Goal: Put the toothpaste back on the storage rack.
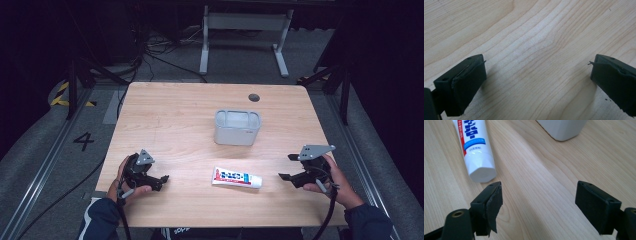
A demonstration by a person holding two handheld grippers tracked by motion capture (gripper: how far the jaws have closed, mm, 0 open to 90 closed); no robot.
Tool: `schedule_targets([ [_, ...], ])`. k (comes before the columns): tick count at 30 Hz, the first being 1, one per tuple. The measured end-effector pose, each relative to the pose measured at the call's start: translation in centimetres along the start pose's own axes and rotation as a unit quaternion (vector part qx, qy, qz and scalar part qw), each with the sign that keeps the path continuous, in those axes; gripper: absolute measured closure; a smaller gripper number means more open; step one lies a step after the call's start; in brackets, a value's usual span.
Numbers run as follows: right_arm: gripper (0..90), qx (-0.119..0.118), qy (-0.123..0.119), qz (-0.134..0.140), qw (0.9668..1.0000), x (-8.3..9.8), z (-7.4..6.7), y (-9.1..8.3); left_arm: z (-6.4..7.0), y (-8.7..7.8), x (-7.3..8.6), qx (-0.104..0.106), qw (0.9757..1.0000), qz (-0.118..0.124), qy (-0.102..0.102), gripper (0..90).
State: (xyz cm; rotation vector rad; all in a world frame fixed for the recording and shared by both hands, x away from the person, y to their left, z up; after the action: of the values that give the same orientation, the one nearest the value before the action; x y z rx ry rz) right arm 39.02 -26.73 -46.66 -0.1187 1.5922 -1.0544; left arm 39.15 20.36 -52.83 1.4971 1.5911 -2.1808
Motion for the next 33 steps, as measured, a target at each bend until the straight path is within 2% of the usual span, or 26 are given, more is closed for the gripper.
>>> schedule_targets([
  [11,23.9,-0.022,-0.030,-0.002,0.9993,-2.6,-1.8,1.7,0.0,0.0,0.0,0.000,1.0000,0.000,0.000,0.6],
  [14,24.6,-0.030,-0.036,0.006,0.9989,-3.6,-2.3,2.1,0.0,0.0,0.0,0.000,1.0000,0.000,0.000,0.6],
  [21,25.5,-0.057,-0.065,0.006,0.9963,-6.0,-4.4,4.0,0.1,0.0,0.0,0.003,1.0000,0.000,-0.005,0.5],
  [33,27.3,-0.086,-0.095,-0.011,0.9917,-7.4,-6.5,6.5,0.1,0.0,0.0,0.003,1.0000,0.000,-0.006,0.5],
])
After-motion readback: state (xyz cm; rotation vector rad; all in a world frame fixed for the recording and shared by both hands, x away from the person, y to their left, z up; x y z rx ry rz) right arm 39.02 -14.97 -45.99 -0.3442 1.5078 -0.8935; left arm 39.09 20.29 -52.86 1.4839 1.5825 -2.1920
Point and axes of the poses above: each handheld gripper's, and its own axes: y roughly forward along the jaws, x roughly out of its underside, z roughly to its right, the point moved 6 cm from there along y, roughly forward along the jaws, and after that the axes turned 4 degrees about z, right-handed, at the moved point
